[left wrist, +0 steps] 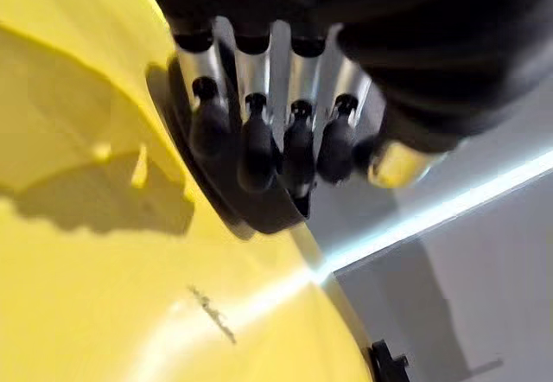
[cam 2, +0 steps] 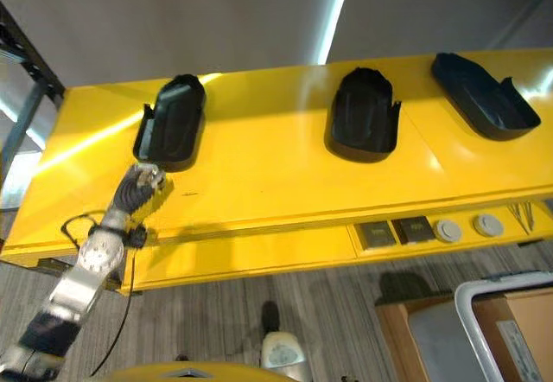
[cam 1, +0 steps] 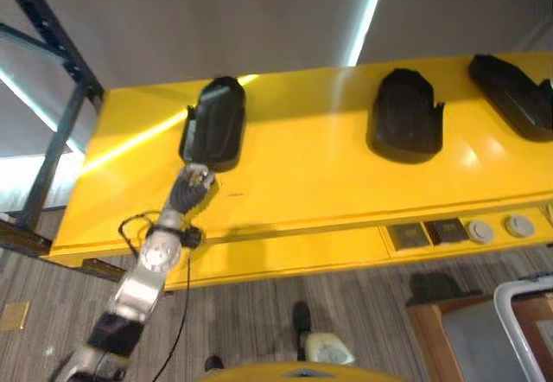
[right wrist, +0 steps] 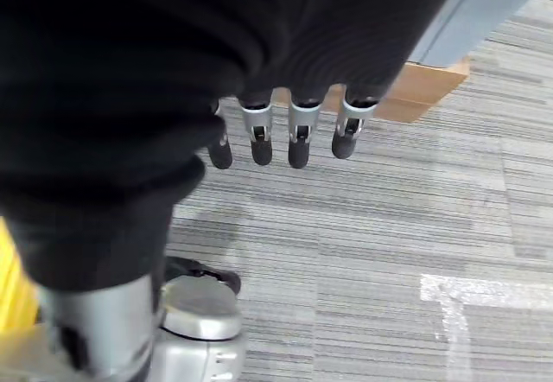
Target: Move parts from the plastic box to the shelf.
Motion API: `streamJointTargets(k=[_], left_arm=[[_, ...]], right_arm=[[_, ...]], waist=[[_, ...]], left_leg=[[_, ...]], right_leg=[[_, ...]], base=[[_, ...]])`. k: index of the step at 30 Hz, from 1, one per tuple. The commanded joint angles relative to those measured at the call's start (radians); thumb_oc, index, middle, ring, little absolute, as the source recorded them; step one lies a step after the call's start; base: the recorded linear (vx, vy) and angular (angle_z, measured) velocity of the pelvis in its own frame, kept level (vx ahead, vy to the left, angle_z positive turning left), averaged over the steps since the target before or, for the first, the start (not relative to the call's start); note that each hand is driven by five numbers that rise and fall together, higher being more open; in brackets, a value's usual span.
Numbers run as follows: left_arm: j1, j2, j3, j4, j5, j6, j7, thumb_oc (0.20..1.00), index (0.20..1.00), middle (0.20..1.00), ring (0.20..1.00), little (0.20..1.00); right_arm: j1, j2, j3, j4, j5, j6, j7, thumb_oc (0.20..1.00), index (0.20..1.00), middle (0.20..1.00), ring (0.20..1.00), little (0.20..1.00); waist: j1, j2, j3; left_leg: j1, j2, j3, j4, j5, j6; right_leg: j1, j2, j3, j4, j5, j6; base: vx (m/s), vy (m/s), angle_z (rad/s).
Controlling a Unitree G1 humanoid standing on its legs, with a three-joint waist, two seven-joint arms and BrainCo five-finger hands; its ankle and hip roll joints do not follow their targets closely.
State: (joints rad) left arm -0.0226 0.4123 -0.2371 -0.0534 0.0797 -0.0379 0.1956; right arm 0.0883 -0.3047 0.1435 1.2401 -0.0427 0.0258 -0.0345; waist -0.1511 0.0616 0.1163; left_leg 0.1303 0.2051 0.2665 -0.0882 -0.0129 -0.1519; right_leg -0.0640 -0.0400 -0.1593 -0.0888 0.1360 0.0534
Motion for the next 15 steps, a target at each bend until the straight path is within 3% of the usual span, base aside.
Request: streamJointTargets(k=[1,5,10,11,15], left_arm=[[0.000,0.032,0.039,-0.009,0.069,-0.054,0.009,1.000,1.000,1.000,1.000,1.000],[0.139,0.091,0.062,0.062,0.232,-0.061,0.092,1.000,1.000,1.000,1.000,1.000],[0.240,0.062,0.108,0.243,0.233,-0.041,0.133,1.000,1.000,1.000,1.000,1.000],[0.254,0.030,0.121,0.442,0.252,-0.010,0.168,1.000,1.000,1.000,1.000,1.000],[0.261,-0.066,0.182,0.770,0.200,0.047,0.204,1.000,1.000,1.000,1.000,1.000]], right_arm=[[-0.023,0.019,-0.010,0.044,0.045,-0.005,-0.035,1.000,1.000,1.000,1.000,1.000],[-0.064,0.042,-0.011,0.064,0.063,-0.015,-0.059,1.000,1.000,1.000,1.000,1.000],[-0.076,0.046,-0.016,0.067,0.082,-0.023,-0.066,1.000,1.000,1.000,1.000,1.000],[-0.082,0.047,-0.008,0.080,0.071,-0.026,-0.066,1.000,1.000,1.000,1.000,1.000],[-0.083,0.042,-0.011,0.106,0.044,-0.020,-0.064,1.000,1.000,1.000,1.000,1.000]], waist=[[0.037,-0.001,-0.046],[0.104,-0.013,-0.068],[0.151,-0.016,-0.067],[0.170,-0.016,-0.063],[0.182,-0.007,-0.063]], left_leg=[[-0.032,0.044,-0.084,0.001,0.088,0.005],[-0.007,0.029,-0.111,0.001,0.101,0.021],[0.013,0.024,-0.120,0.001,0.109,0.031],[0.022,0.021,-0.123,0.001,0.109,0.035],[0.031,0.017,-0.126,0.001,0.106,0.041]], right_leg=[[0.036,-0.089,-0.011,0.003,-0.046,0.014],[0.075,-0.093,-0.012,0.020,-0.045,0.014],[0.098,-0.095,-0.012,0.032,-0.045,0.018],[0.109,-0.095,-0.012,0.038,-0.045,0.019],[0.120,-0.095,-0.012,0.048,-0.049,0.021]], base=[[-0.01,0.021,0.21],[-0.04,0.050,0.17],[-0.03,0.038,0.13],[-0.04,0.039,0.07],[-0.02,0.045,0.00]])
